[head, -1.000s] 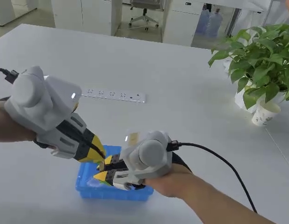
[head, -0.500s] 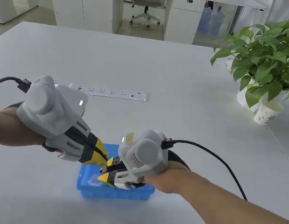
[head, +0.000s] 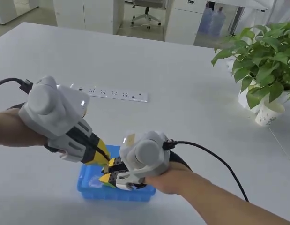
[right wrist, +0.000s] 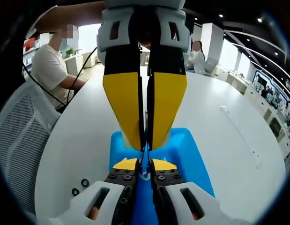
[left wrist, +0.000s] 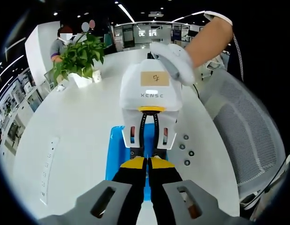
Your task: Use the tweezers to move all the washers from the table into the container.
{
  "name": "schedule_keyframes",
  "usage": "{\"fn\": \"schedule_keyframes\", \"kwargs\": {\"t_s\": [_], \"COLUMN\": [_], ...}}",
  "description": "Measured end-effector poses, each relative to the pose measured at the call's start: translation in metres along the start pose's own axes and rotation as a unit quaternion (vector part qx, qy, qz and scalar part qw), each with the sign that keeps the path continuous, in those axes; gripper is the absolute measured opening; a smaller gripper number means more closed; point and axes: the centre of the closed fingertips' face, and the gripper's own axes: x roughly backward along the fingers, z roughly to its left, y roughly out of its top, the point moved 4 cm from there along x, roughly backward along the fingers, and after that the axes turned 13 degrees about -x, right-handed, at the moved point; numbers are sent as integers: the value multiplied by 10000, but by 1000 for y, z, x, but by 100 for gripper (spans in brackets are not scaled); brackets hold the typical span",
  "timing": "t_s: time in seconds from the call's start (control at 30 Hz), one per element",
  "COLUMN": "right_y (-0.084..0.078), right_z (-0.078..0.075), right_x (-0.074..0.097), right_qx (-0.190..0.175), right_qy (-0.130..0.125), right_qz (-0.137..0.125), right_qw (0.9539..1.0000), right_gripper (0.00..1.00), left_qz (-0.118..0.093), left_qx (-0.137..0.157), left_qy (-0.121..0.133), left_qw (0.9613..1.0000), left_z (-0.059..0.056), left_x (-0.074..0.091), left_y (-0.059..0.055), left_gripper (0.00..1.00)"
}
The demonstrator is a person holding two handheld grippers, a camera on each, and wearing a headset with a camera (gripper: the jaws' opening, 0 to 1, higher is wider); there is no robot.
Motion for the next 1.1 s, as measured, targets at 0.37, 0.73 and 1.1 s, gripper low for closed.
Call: {"fn": "schedule_keyframes", "kwargs": {"t_s": [0.37,0.73,1.1], "right_y": [7,21,33], "right_z": [3,4,15], "right_x": [5,18,31], "right_qx": [42,187,257], "right_qy": [-9,-47,-57], "right_qz": [-56,-126,-205], "right_qw": [10000,9997,9994], "right_gripper": [11,12,12], "left_qz": [-45,-128,-184], "left_qx": [42,70,36], "left_qy": [66,169,174], "left_qw": [10000,9998,9997], "left_z": [-1,4,-1], "left_x": [8,23,36], "left_y": [4,17,32], "left_gripper": [4,4,4]}}
